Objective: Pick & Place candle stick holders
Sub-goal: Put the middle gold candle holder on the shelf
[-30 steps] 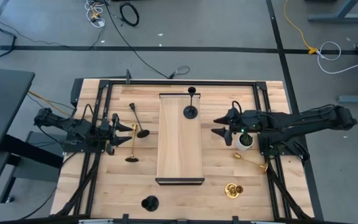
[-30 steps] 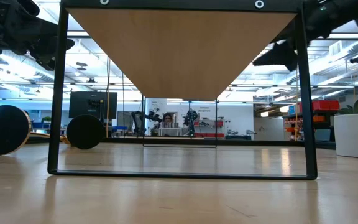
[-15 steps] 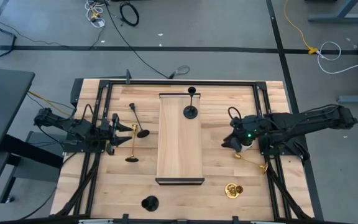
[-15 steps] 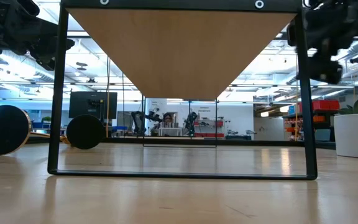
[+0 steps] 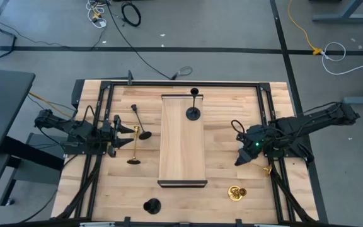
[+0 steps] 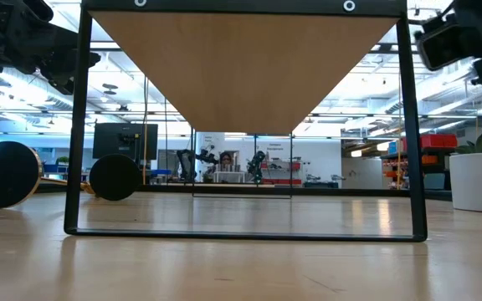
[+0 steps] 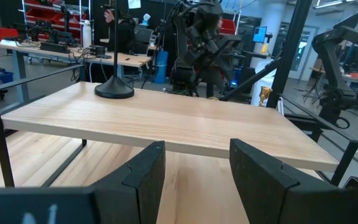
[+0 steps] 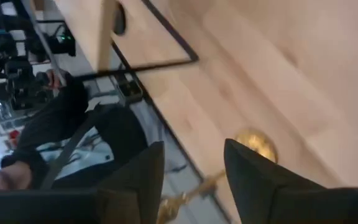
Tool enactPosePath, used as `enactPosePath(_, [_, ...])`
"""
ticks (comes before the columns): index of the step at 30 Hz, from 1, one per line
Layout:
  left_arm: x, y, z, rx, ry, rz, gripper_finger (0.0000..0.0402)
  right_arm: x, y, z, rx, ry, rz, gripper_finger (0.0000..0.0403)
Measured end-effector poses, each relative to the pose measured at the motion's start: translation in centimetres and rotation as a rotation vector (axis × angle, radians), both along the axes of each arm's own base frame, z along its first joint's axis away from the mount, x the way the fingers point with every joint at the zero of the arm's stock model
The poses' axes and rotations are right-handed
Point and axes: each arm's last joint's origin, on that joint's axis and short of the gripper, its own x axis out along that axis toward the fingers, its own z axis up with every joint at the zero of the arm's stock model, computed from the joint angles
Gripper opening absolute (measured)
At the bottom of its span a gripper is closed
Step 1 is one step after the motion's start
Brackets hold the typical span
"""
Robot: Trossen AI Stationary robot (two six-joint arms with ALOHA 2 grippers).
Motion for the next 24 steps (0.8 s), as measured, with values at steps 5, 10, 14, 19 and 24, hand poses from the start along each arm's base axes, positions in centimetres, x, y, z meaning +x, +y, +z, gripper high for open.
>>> enactPosePath(5, [0.0, 0.0, 0.0, -0.021, -0.002, -0.001, 0.0181, -0.9, 1.2, 0.4, 0.095, 0.066, -0.021, 0.0136])
enactPosePath(10, [0.0, 0.0, 0.0, -0.022, -0.001, -0.001, 0.0181, -2.4, 2.4, 0.6, 0.142, 0.140, -0.043, 0.0110])
enactPosePath(14, [0.0, 0.0, 0.0, -0.022, -0.001, -0.001, 0.0181, -3.8, 2.8, 0.5, 0.152, 0.231, -0.061, 0.0090])
enactPosePath(19, [0.0, 0.0, 0.0, -0.022, -0.002, 0.000, 0.0181, -4.8, 2.4, 0.1, 0.057, 0.236, -0.106, 0.0074])
enactPosePath(24, [0.0, 0.0, 0.0, -0.021, -0.001, -0.001, 0.0181, -5.9, 1.5, -0.8, -0.064, 0.341, -0.121, 0.0063])
